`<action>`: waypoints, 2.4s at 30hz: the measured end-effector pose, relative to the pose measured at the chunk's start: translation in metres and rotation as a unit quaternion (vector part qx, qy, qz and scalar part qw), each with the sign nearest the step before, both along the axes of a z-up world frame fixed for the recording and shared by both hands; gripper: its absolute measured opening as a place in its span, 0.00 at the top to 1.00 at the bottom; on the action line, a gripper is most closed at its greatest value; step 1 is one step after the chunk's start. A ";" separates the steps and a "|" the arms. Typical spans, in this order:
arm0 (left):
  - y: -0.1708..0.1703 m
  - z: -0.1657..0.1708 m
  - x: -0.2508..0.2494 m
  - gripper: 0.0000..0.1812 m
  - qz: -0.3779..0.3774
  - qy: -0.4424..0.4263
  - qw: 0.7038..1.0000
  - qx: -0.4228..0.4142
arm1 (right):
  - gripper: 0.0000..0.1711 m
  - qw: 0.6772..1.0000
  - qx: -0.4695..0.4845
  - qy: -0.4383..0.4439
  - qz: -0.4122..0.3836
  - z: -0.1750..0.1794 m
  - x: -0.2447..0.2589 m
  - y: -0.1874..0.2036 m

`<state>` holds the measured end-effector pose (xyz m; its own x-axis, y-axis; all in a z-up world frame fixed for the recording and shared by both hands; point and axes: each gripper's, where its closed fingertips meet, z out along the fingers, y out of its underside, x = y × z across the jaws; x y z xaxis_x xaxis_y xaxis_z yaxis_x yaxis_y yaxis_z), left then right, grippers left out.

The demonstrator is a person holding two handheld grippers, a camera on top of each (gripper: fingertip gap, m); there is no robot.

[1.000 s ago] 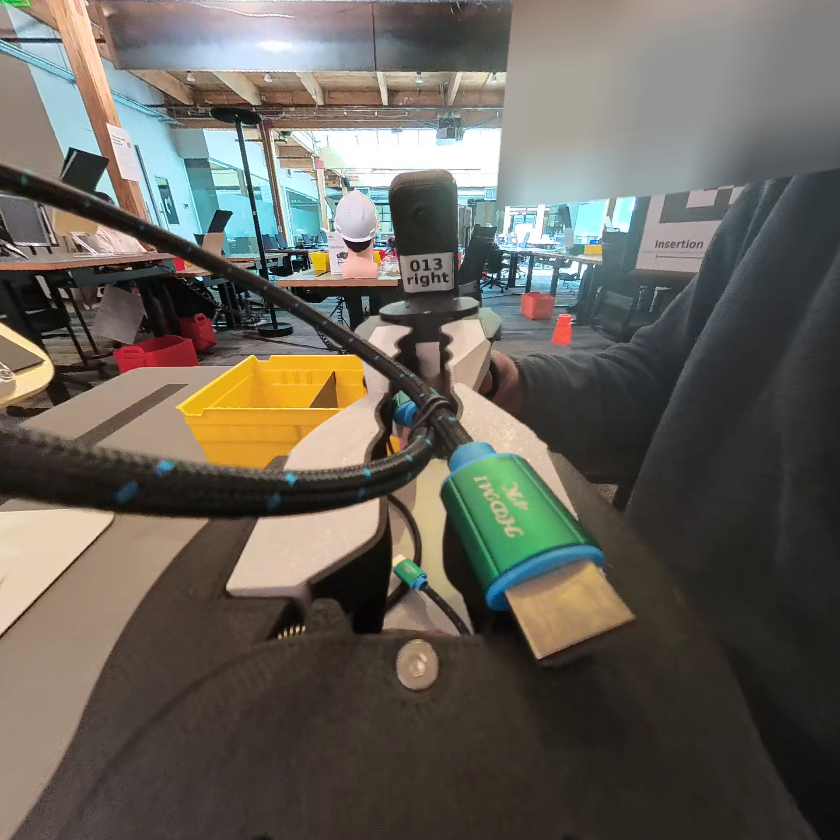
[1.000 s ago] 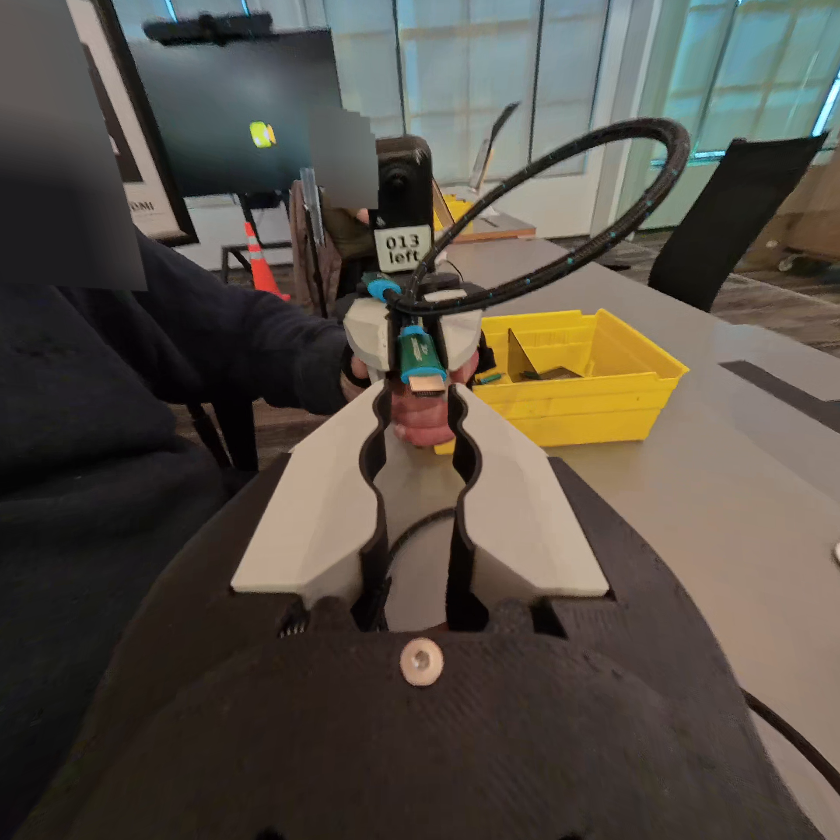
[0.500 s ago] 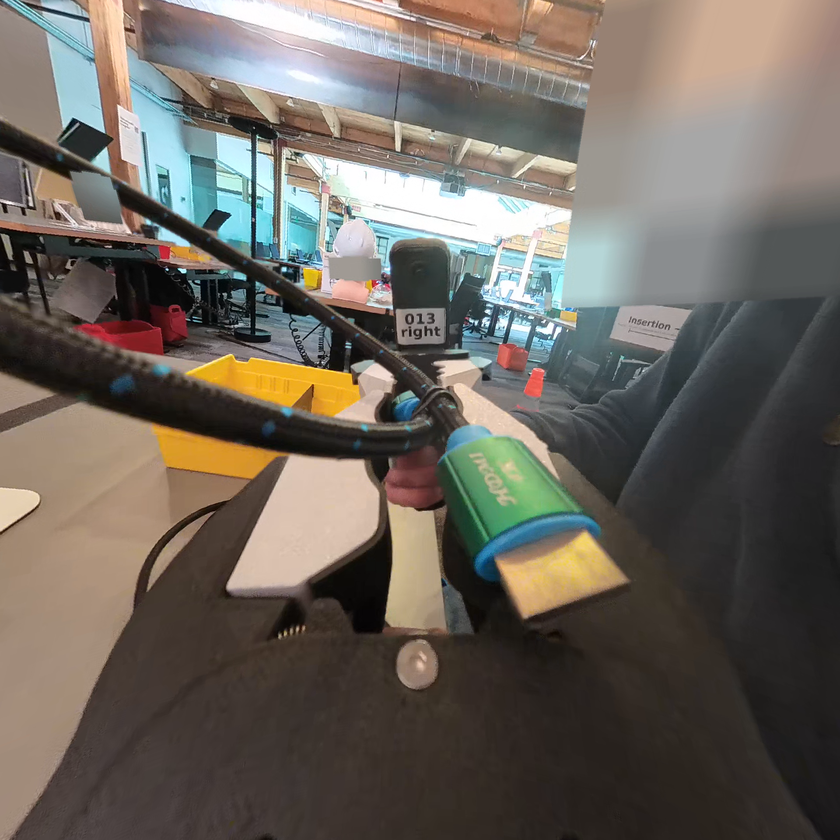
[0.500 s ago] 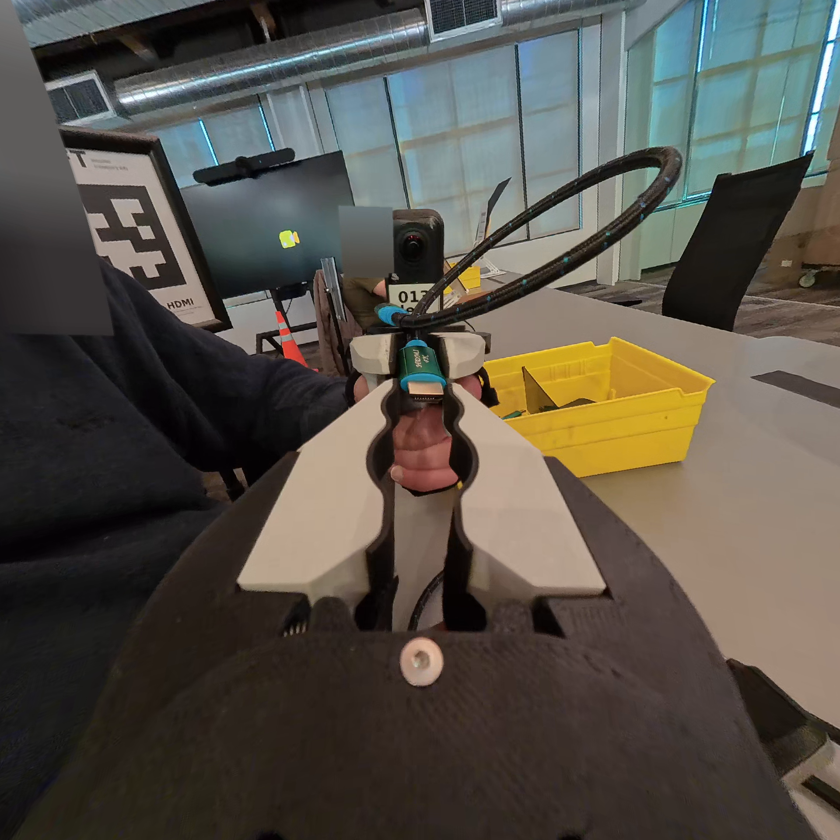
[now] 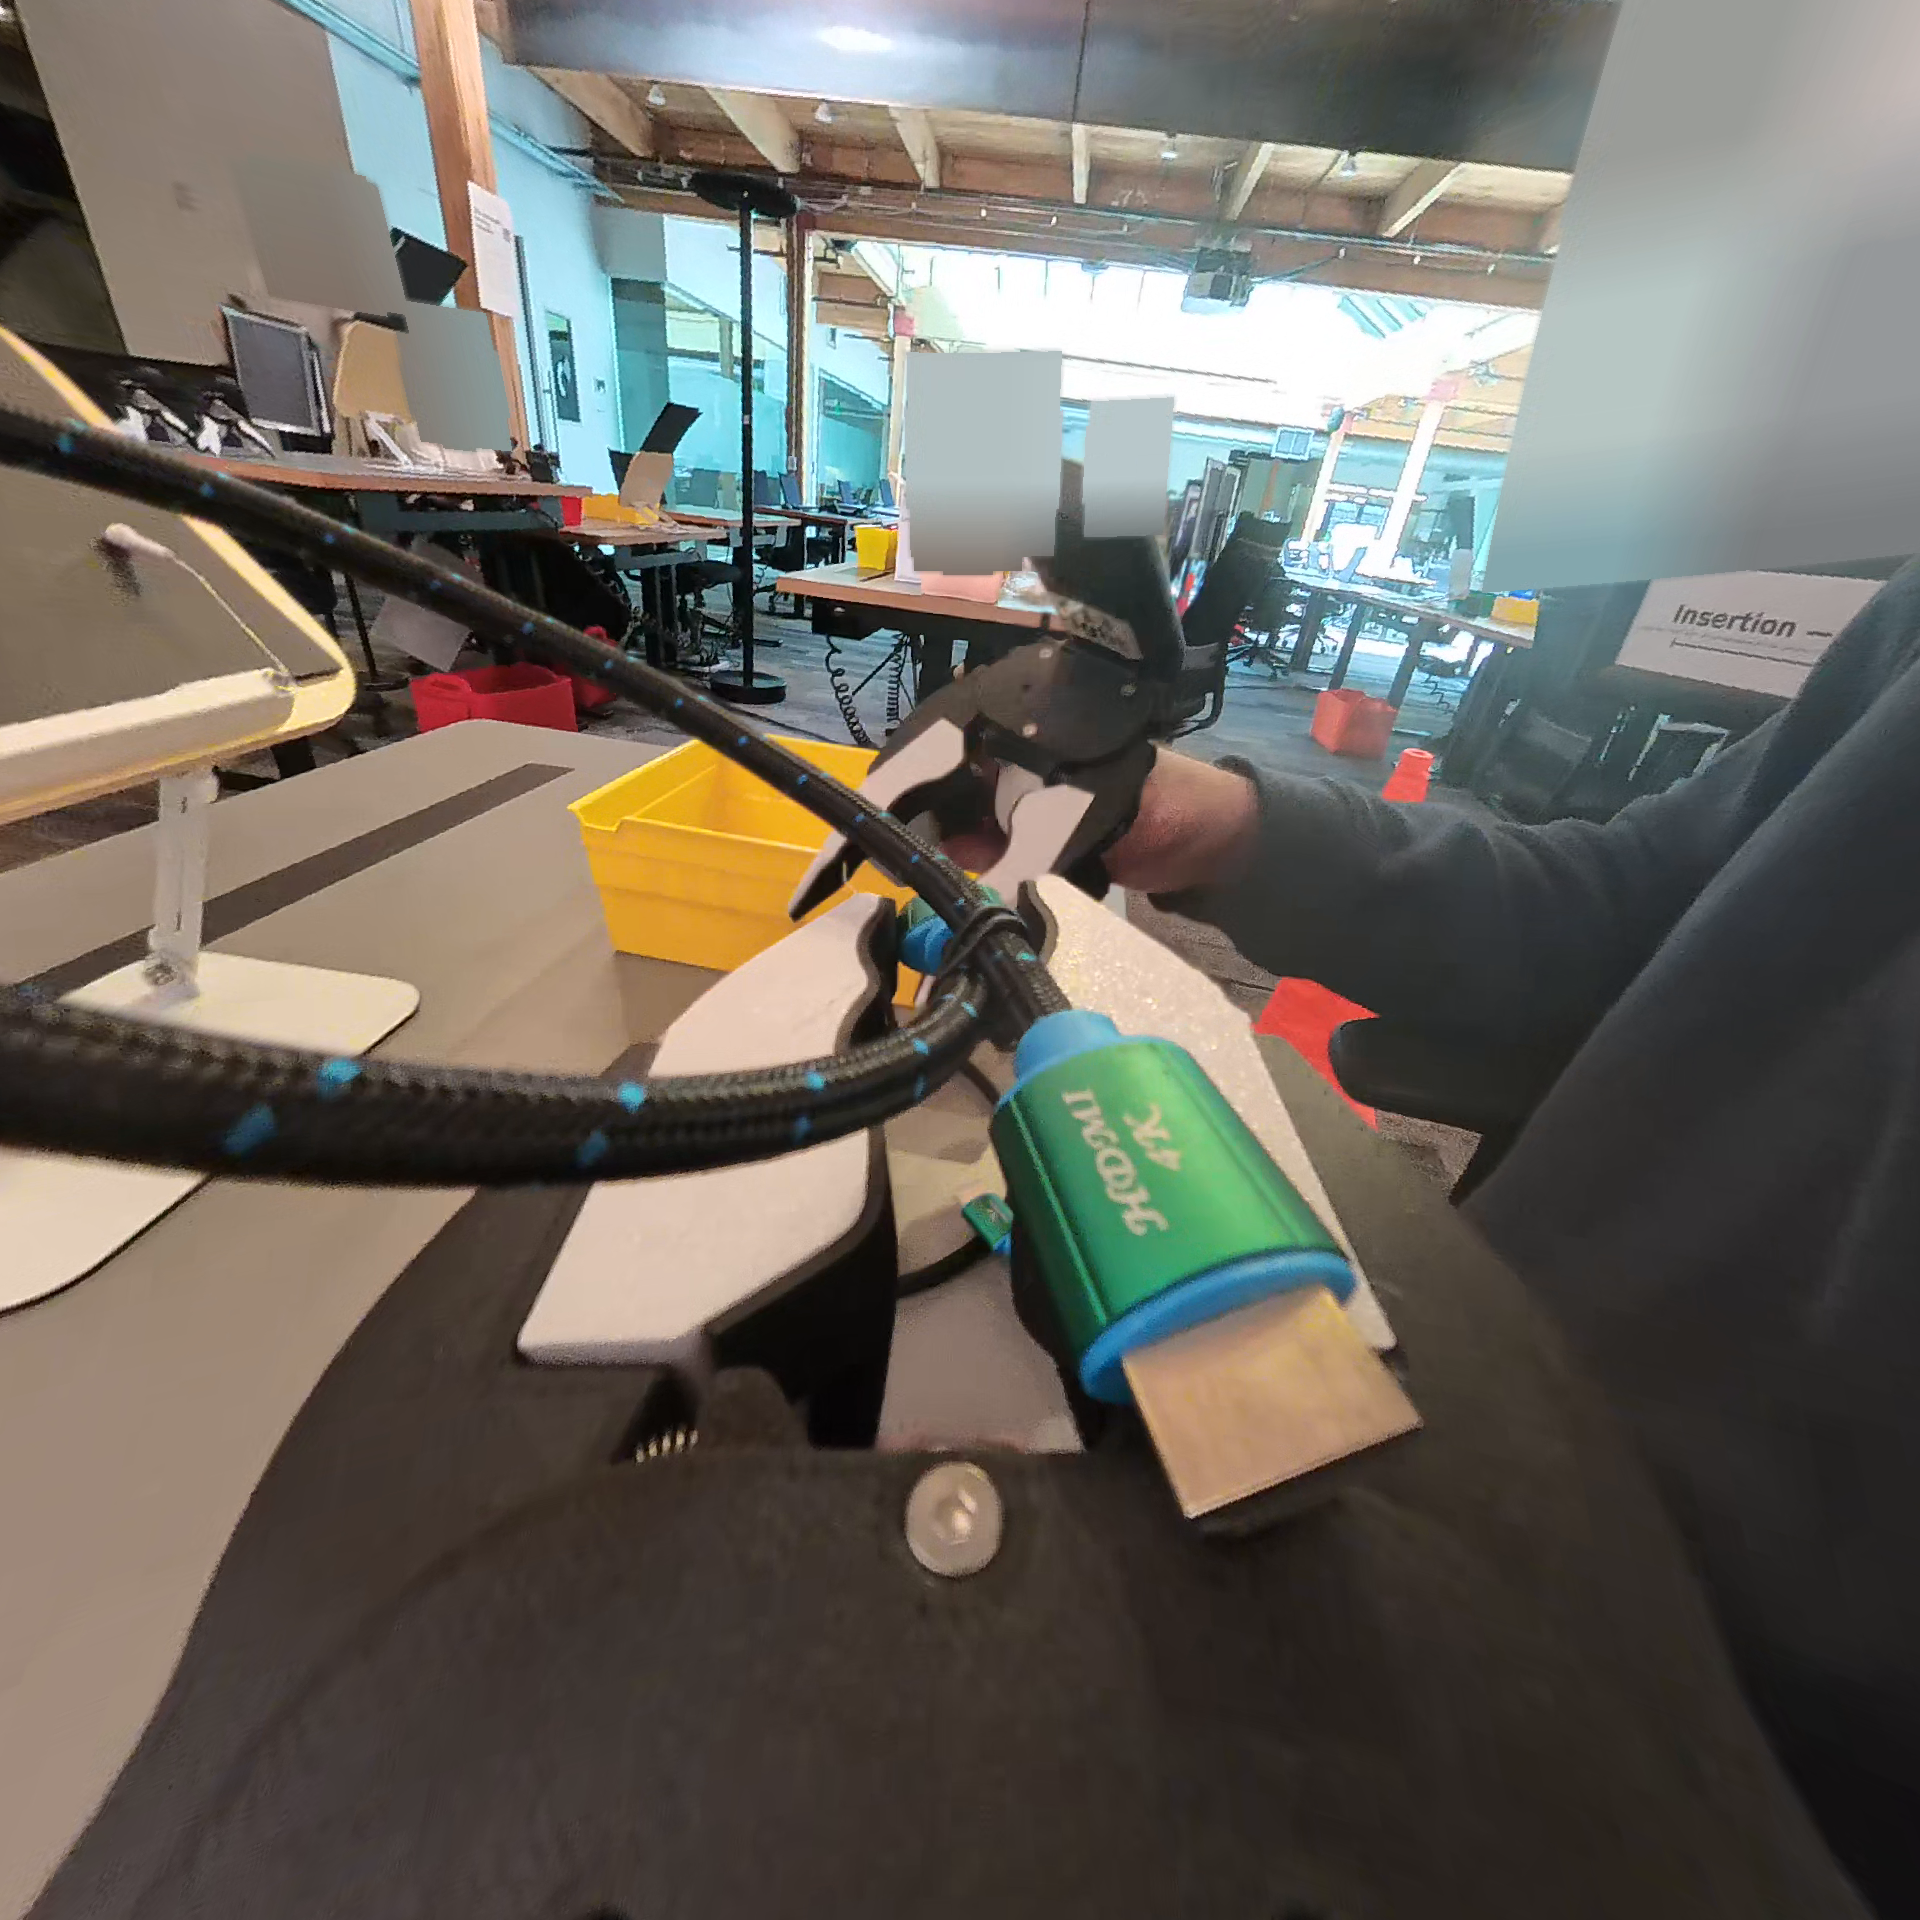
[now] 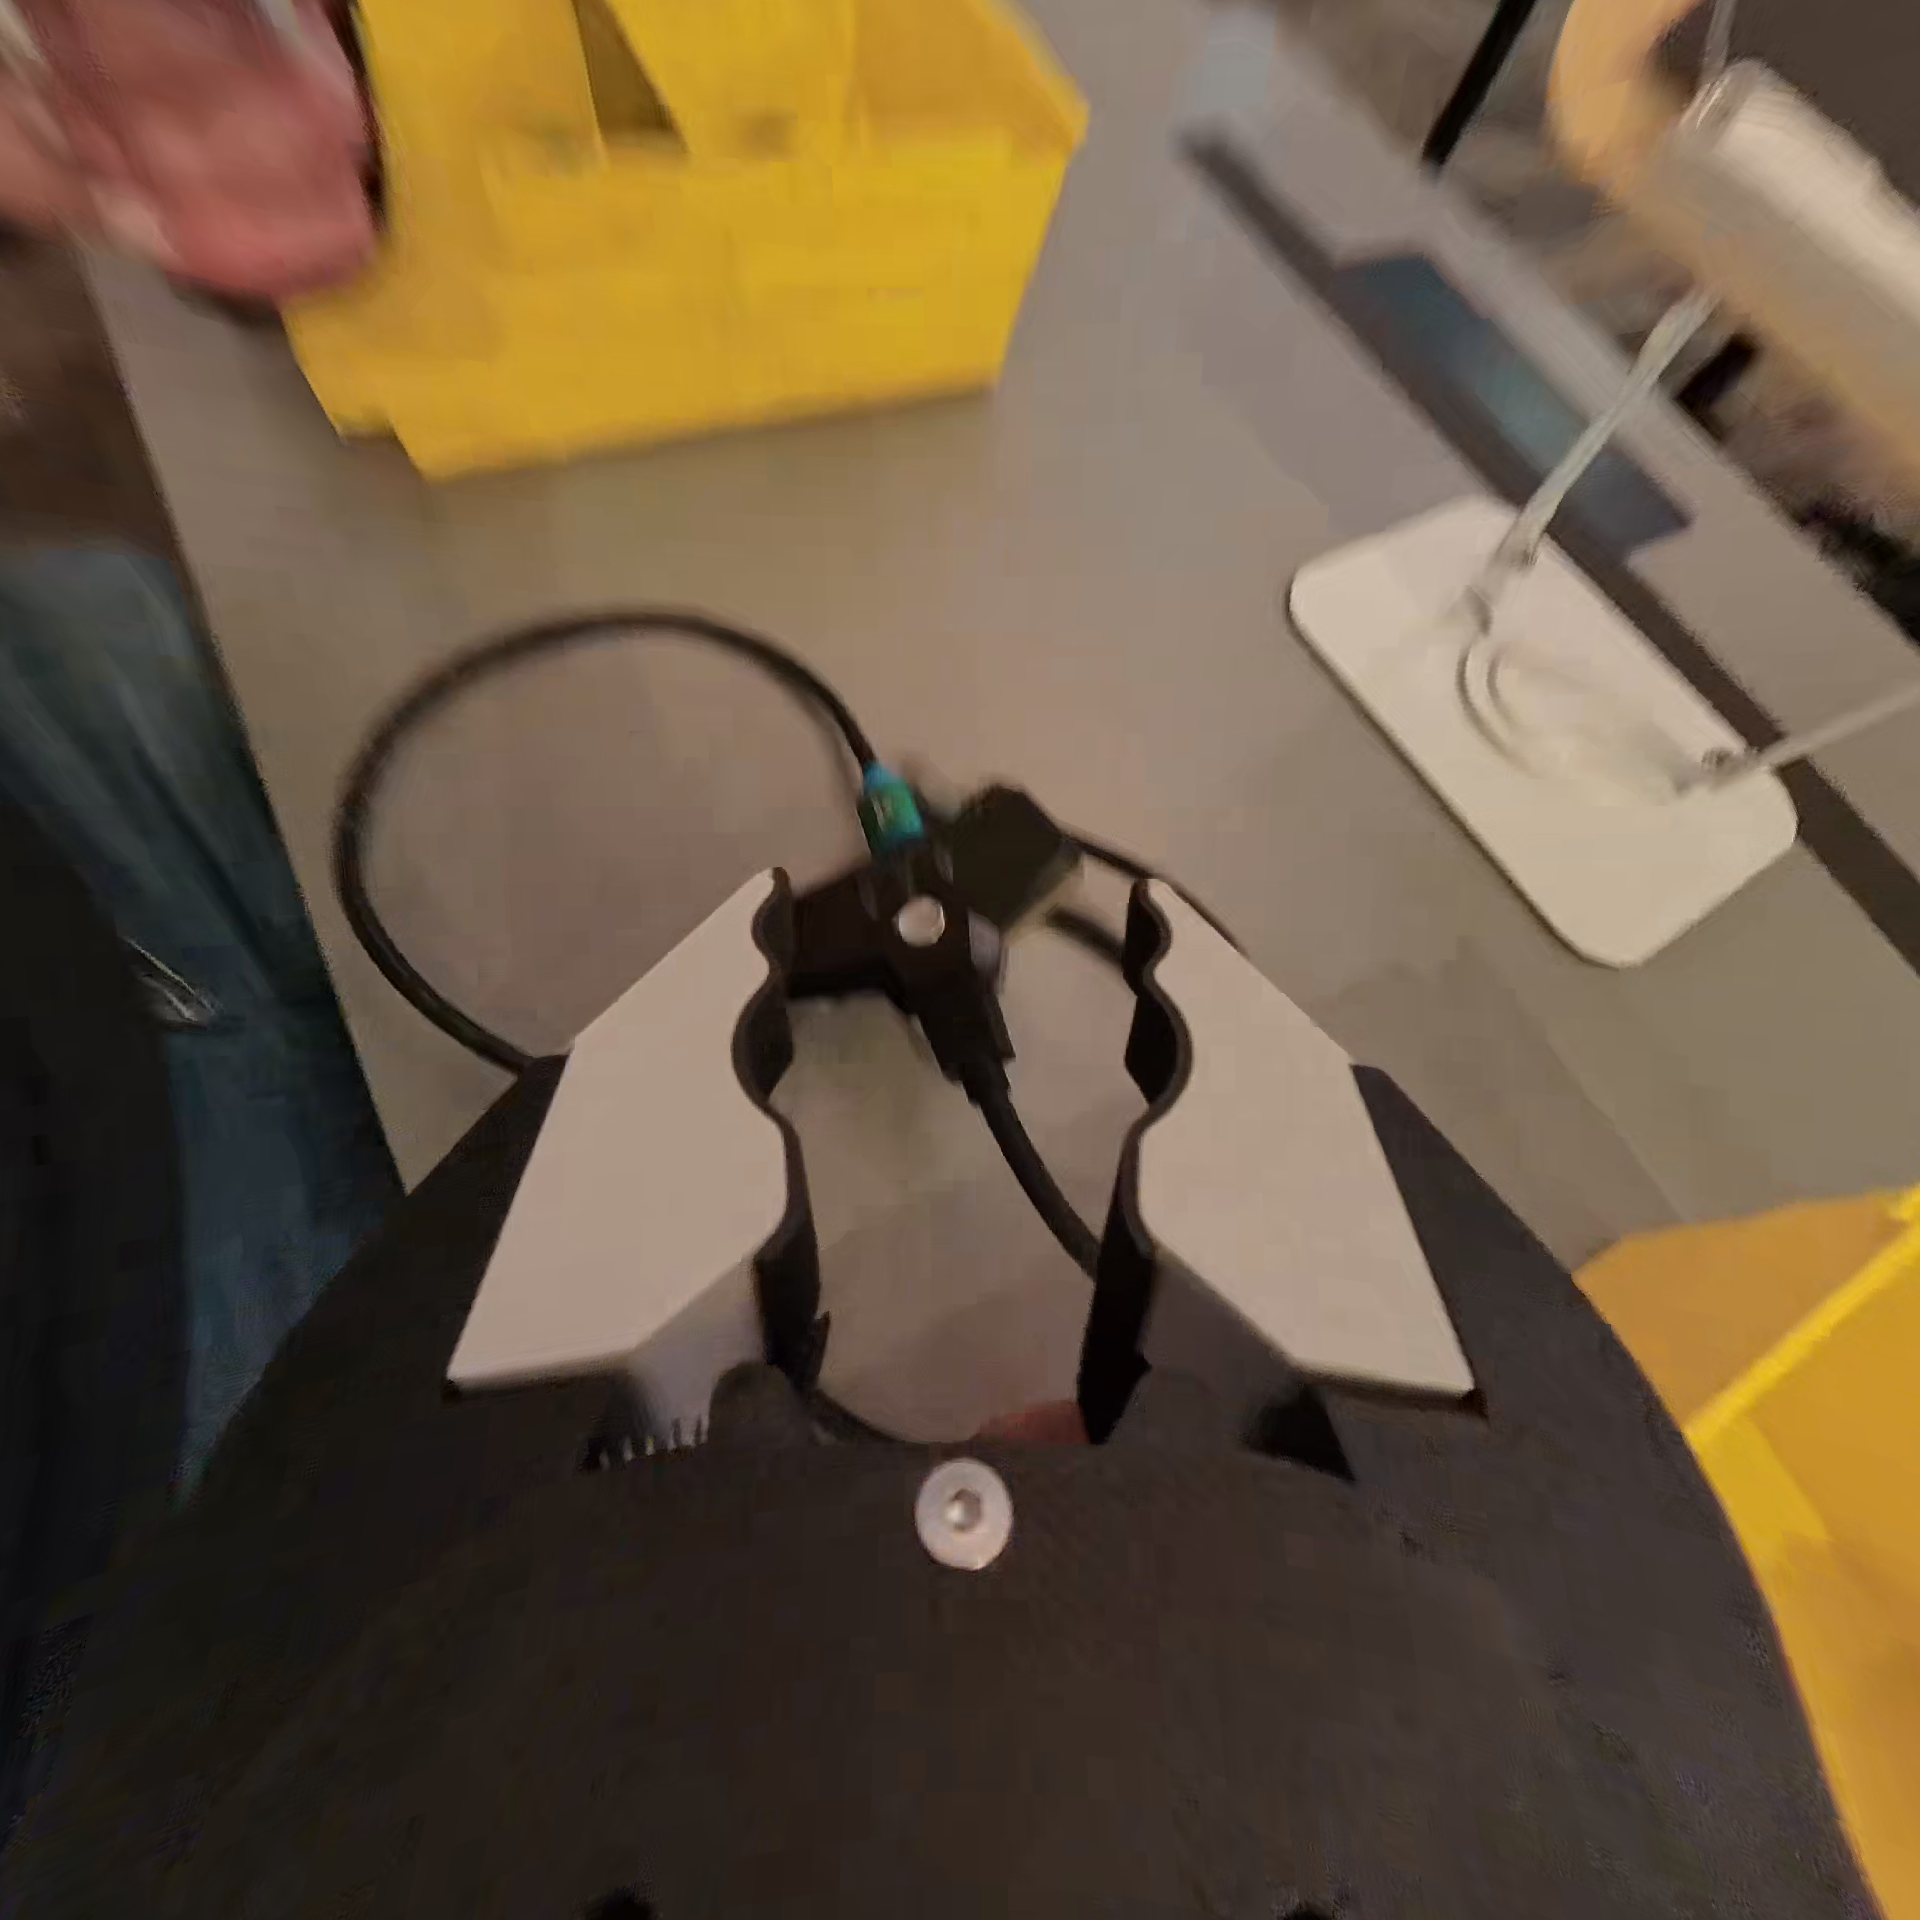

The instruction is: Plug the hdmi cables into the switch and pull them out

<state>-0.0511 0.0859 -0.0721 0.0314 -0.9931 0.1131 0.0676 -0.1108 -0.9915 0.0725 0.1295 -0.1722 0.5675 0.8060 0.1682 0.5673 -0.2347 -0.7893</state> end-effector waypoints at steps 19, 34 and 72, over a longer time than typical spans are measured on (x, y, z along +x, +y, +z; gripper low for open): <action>0.006 -0.011 -0.006 0.88 0.002 0.009 1.000 -0.012 | 0.89 0.978 -0.089 -0.190 0.009 -0.110 0.009 0.016; 0.011 0.028 -0.024 0.89 0.036 0.029 0.997 0.059 | 0.89 0.994 -0.070 -0.051 0.068 -0.037 -0.018 0.012; 0.039 0.005 0.005 0.89 -0.027 0.085 0.990 0.108 | 0.89 0.906 -0.166 0.167 0.353 0.034 -0.079 -0.041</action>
<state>-0.0459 0.1252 -0.0674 -0.0216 -0.9943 -0.1041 -0.1025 0.1058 -0.9891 -0.0069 0.0886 -0.1379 -0.1343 0.9624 -0.2361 0.4121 -0.1625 -0.8966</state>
